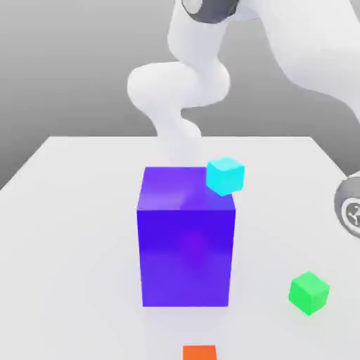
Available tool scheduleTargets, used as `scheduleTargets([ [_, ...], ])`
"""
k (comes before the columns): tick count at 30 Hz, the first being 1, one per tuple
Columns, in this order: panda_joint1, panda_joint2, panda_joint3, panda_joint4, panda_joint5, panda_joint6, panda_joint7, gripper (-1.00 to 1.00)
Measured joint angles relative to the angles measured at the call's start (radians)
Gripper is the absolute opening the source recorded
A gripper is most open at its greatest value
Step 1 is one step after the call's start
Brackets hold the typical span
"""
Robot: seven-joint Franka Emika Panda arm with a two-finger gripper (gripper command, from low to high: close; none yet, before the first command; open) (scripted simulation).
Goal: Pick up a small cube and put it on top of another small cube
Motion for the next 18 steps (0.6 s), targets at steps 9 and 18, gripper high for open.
scheduleTargets([
  [9, -0.005, -0.056, 0.008, -0.014, 0.014, -0.042, -0.010, -1.00],
  [18, -0.053, -0.323, 0.073, -0.282, 0.027, -0.043, -0.177, -1.00],
])
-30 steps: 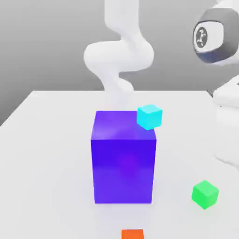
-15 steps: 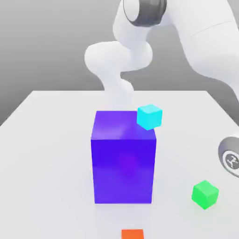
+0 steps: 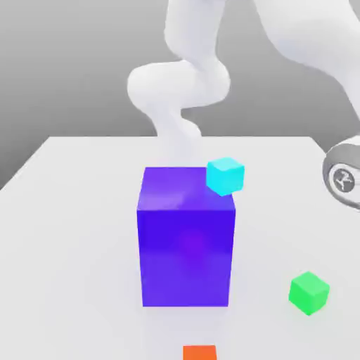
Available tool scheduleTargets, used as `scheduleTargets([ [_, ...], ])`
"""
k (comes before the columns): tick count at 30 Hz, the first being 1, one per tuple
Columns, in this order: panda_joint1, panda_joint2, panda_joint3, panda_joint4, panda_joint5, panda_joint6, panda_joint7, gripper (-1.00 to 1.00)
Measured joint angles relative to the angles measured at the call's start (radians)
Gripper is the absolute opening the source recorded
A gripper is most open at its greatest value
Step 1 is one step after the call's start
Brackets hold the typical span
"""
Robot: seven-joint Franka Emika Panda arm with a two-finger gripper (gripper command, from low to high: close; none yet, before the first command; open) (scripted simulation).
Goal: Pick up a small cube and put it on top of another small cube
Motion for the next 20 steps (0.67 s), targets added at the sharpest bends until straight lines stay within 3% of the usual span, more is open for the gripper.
scheduleTargets([
  [11, -0.040, -0.307, 0.077, -0.392, 0.091, 0.092, -0.322, -1.00],
  [16, -0.014, -0.173, 0.032, -0.410, -0.005, 0.240, -0.270, -1.00],
  [17, -0.008, -0.152, 0.023, -0.409, -0.021, 0.259, -0.259, 1.00],
  [20, -0.008, -0.152, 0.023, -0.409, -0.021, 0.259, -0.259, 1.00],
])
